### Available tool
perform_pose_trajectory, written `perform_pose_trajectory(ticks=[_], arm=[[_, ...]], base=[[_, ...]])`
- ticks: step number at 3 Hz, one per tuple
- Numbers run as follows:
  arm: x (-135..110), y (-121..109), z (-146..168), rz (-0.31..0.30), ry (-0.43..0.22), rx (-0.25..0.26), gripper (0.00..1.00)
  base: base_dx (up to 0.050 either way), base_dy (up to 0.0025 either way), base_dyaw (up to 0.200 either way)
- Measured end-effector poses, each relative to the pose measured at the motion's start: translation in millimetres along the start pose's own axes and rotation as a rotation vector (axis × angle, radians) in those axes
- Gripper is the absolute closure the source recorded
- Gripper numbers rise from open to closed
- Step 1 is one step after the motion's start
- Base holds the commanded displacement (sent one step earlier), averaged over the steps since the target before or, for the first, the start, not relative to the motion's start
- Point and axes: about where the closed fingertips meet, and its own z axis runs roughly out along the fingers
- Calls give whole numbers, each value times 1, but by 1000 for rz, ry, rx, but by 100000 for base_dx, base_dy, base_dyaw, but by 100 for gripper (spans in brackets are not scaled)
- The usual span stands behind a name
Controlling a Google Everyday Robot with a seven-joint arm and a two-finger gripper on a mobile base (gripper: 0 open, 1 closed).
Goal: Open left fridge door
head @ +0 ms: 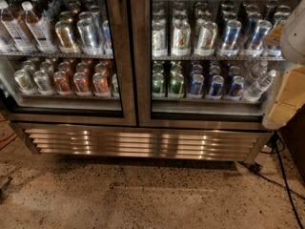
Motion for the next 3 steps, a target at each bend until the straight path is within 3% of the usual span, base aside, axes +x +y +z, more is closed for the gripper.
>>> perform_pose_trajectory(ticks=[1, 3], arm=[[0, 0, 0, 0, 0, 0, 0], [2, -4, 13, 27, -23, -5, 0]], base=[[0, 0, 19002], [0, 0, 0]])
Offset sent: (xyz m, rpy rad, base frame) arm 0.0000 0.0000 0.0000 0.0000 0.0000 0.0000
